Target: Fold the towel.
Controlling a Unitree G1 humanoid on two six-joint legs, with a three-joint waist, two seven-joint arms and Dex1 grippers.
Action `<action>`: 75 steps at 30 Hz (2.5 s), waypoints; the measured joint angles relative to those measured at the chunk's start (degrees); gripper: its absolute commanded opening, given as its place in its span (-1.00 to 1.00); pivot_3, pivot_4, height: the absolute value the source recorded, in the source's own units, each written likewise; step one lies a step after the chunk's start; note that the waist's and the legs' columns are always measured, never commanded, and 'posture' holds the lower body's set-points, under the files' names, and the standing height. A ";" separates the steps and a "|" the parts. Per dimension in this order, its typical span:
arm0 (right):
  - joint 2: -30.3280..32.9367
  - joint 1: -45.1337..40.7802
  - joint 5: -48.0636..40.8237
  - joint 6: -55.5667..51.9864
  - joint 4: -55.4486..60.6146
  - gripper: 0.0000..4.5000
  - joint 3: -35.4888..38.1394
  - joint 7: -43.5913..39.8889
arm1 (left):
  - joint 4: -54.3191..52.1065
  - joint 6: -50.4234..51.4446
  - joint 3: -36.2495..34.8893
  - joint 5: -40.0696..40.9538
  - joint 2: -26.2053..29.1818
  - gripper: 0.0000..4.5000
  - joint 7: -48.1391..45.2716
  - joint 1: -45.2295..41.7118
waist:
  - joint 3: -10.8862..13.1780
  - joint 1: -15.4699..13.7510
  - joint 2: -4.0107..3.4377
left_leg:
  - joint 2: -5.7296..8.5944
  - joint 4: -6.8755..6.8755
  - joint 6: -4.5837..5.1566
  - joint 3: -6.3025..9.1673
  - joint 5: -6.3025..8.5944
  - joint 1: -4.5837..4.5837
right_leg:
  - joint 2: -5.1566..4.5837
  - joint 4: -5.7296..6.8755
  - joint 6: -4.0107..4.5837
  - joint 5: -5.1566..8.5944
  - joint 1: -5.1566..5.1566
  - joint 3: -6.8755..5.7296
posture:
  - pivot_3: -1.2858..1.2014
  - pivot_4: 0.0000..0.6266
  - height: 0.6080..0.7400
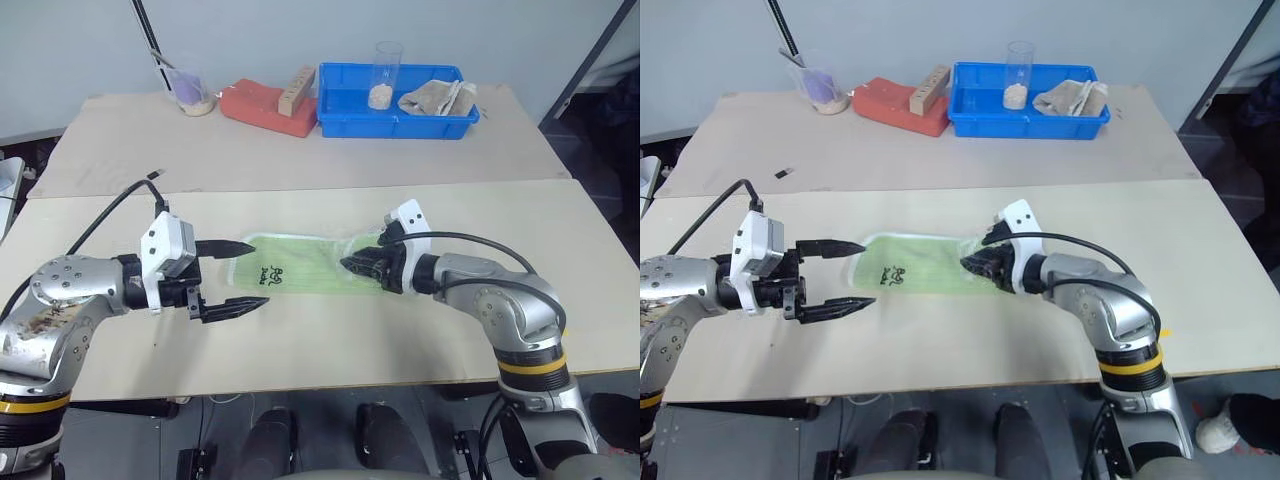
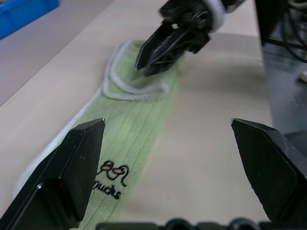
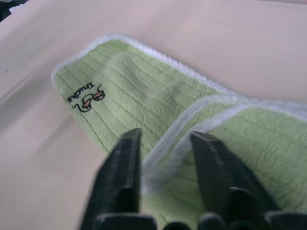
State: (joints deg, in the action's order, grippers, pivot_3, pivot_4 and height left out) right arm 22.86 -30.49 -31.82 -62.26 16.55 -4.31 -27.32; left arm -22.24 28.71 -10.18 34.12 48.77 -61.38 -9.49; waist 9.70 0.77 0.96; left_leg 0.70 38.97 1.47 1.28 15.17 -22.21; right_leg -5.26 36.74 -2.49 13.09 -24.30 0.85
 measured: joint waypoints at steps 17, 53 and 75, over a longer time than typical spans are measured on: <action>14.46 -1.94 7.36 20.08 2.71 0.50 -6.69 -18.98 | -12.94 17.87 -7.22 8.05 -32.86 1.00 49.52 15.85 | -0.05 -0.37 0.11 | -0.03 0.06 -0.07 0.02 -0.03 0.06 | -0.11 -0.01 0.00 -0.01 0.13 0.03 | 0.03 -0.52 1.00; 31.55 5.22 3.57 29.26 1.49 0.51 5.72 -40.21 | -7.56 21.30 14.06 -3.59 -26.65 -0.96 50.71 -10.47 | -0.12 -1.82 0.23 | 0.38 0.02 -0.26 0.14 -0.14 -0.15 | -0.27 -0.56 -0.07 -0.11 0.26 0.09 | 0.03 -0.52 1.00; 38.39 19.37 -2.83 20.26 9.99 0.51 20.88 -33.35 | 16.29 2.34 33.68 -15.31 -32.58 0.62 18.62 -24.60 | -0.12 -1.43 0.22 | 0.33 0.05 -0.12 0.10 -0.09 -0.15 | -0.15 -0.62 -0.16 -0.15 0.28 0.20 | 0.03 -0.52 1.00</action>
State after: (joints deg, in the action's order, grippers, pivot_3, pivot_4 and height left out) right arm 61.25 -11.13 -34.65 -42.00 26.54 16.57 -60.67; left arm -5.95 31.05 23.50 18.81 16.19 -42.76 -34.09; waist 9.57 -0.66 1.18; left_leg 1.03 39.02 1.34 1.38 15.08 -22.37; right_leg -5.40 36.13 -2.65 12.94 -24.03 1.05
